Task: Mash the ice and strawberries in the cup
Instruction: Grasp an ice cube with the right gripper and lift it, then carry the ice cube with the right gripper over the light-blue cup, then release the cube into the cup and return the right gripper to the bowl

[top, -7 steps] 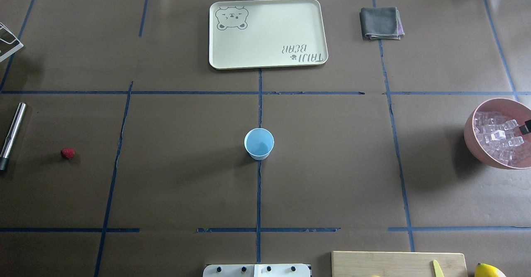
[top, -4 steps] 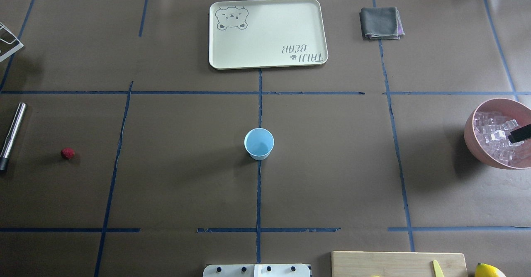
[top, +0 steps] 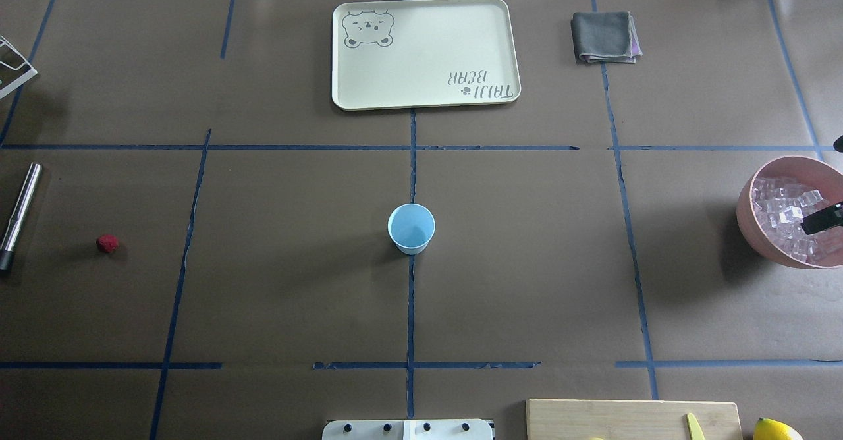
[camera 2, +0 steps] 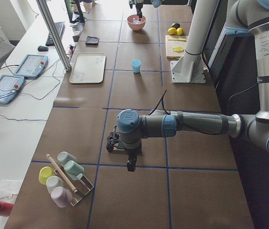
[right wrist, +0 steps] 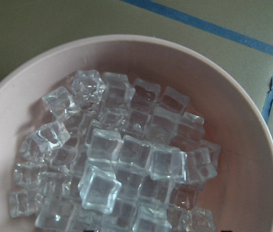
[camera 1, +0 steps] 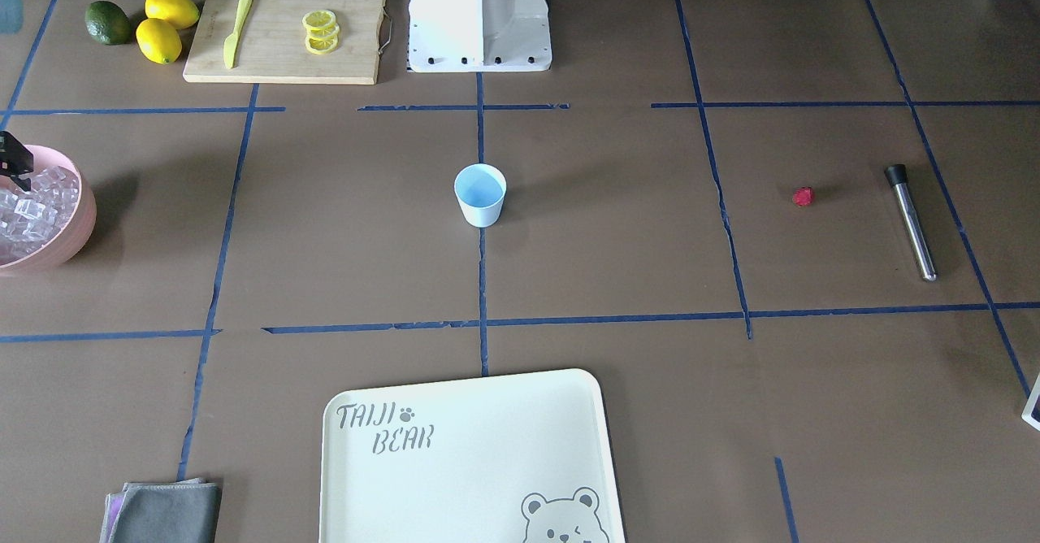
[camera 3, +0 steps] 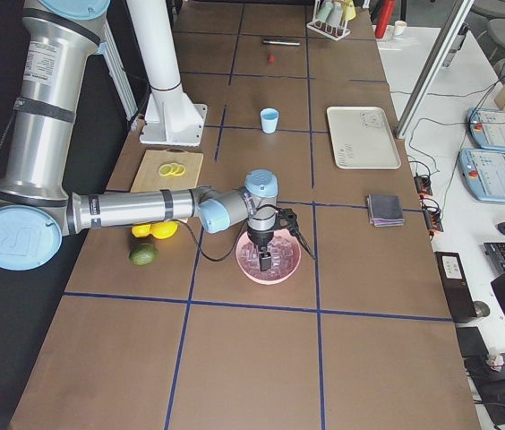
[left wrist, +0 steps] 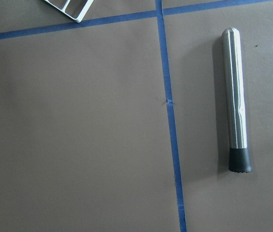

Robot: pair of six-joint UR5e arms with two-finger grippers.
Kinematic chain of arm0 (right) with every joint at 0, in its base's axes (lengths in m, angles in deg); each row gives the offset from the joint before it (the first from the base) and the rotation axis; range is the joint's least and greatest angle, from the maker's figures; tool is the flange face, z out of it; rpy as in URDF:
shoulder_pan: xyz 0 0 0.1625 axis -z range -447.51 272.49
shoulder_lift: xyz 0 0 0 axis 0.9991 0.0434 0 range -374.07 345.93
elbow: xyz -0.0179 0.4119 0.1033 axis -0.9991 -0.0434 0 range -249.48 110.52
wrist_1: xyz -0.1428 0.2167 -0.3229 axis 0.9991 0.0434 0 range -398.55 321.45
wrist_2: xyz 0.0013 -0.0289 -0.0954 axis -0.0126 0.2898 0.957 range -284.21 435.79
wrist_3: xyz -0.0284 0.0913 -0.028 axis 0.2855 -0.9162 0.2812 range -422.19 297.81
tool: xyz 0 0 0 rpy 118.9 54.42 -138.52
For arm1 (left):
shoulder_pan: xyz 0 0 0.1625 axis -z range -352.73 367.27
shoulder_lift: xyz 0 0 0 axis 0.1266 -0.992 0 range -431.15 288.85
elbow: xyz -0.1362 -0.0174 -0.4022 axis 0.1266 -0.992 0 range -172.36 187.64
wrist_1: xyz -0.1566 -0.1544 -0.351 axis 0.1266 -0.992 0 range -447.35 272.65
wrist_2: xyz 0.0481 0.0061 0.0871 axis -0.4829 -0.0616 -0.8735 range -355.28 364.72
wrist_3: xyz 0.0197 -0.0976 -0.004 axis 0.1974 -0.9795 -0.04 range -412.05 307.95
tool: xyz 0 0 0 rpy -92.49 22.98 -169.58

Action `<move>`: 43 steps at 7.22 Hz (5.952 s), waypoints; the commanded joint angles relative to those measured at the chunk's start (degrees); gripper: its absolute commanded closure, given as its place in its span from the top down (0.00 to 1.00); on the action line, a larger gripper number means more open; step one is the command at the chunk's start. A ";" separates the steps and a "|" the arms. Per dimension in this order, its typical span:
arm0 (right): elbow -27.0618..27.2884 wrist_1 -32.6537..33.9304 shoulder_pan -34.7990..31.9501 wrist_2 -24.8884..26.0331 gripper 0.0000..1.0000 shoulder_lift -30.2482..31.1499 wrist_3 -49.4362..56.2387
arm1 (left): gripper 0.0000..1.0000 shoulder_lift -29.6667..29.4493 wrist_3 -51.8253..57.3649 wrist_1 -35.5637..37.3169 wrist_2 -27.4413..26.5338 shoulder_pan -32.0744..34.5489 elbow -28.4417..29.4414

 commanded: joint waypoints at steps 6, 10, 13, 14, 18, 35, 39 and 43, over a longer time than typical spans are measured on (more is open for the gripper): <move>-1.82 0.00 0.64 -0.02 0.35 -0.45 -0.02 | 1.00 0.00 0.00 0.00 0.00 -0.03 0.09; -0.33 0.00 0.20 -0.55 0.19 -0.54 -0.02 | 1.00 0.00 0.00 0.00 0.00 -0.03 0.00; 6.32 2.97 -2.17 -0.90 0.16 -0.53 -0.11 | 1.00 0.08 0.00 0.09 0.09 -0.03 0.00; 11.31 10.04 -2.09 -0.81 0.10 -2.10 -0.72 | 1.00 0.08 0.00 0.09 0.09 -0.03 0.00; 14.18 18.46 7.00 -2.67 0.00 -20.61 -19.90 | 1.00 0.17 0.00 0.00 0.09 -0.03 -0.61; -10.87 29.80 35.44 18.00 0.98 -62.59 -55.13 | 1.00 0.17 0.00 -0.18 2.64 -0.21 -0.96; -2.14 29.71 24.49 8.70 0.99 -52.97 -44.89 | 1.00 0.17 0.00 0.09 2.64 -0.21 -0.88; 8.36 27.01 8.06 -1.31 0.99 -33.37 -22.49 | 1.00 0.26 0.00 0.00 2.73 -0.29 -0.79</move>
